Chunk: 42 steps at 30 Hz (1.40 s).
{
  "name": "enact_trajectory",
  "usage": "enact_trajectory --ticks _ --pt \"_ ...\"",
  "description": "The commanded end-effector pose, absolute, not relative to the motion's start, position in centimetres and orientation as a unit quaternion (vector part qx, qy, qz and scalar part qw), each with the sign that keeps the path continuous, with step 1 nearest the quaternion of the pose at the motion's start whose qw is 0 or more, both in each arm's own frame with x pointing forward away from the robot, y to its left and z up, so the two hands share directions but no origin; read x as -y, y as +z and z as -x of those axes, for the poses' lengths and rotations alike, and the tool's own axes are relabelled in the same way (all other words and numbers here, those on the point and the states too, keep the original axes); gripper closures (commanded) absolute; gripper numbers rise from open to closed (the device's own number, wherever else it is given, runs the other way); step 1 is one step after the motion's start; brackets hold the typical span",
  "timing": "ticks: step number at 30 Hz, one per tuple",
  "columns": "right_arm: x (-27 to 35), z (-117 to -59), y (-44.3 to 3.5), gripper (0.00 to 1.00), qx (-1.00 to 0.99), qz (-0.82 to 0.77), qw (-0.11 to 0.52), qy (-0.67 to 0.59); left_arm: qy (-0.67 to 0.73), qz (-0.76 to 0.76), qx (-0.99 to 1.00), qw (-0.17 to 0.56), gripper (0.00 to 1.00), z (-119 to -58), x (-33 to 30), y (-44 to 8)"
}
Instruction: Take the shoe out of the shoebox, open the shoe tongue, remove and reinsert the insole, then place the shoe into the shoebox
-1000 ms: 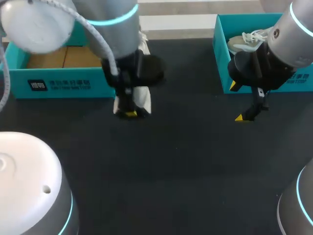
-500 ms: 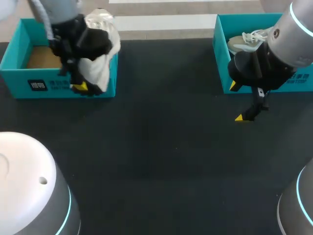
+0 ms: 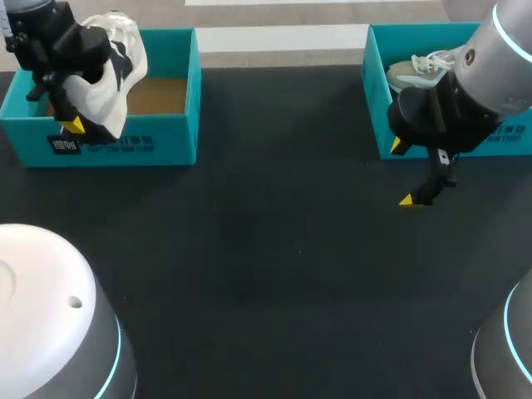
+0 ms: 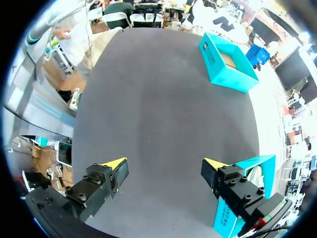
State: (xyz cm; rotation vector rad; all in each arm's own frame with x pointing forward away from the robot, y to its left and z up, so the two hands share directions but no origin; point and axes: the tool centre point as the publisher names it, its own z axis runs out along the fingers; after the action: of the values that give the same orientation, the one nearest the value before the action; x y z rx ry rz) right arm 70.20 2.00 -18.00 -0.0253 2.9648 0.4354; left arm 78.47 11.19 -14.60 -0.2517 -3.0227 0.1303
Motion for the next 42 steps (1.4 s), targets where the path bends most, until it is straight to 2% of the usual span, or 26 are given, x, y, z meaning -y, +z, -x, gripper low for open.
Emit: enact_trajectory --ticks 1,10,21,32,36,42 --pt "-2.2 -70.4 -18.1 0.0 -0.987 0.008 0.071 0.143 0.042 0.083 0.994 0.05 1.0 -78.3 -11.2 -14.5" --pt "-2.2 -70.4 -18.1 0.0 -0.987 0.008 0.071 0.143 0.048 0.077 0.994 0.068 1.0 -79.1 -12.2 -14.6" --pt "-2.2 -70.4 -18.1 0.0 -0.987 0.008 0.071 0.143 0.06 0.1 0.991 0.069 1.0 -84.2 -20.7 -14.1" --pt "-2.2 -70.4 -18.1 0.0 -0.987 0.008 0.071 0.143 0.023 0.106 0.993 0.038 1.0 -89.9 -27.1 -15.1" --pt "-2.2 -70.4 -18.1 0.0 -0.987 0.008 0.071 0.143 0.013 0.097 0.994 0.042 1.0 -92.1 -28.1 -15.3" --pt "-2.2 -70.4 -18.1 0.0 -0.987 0.008 0.071 0.143 0.013 0.097 0.994 0.042 1.0 -92.1 -28.1 -15.3"
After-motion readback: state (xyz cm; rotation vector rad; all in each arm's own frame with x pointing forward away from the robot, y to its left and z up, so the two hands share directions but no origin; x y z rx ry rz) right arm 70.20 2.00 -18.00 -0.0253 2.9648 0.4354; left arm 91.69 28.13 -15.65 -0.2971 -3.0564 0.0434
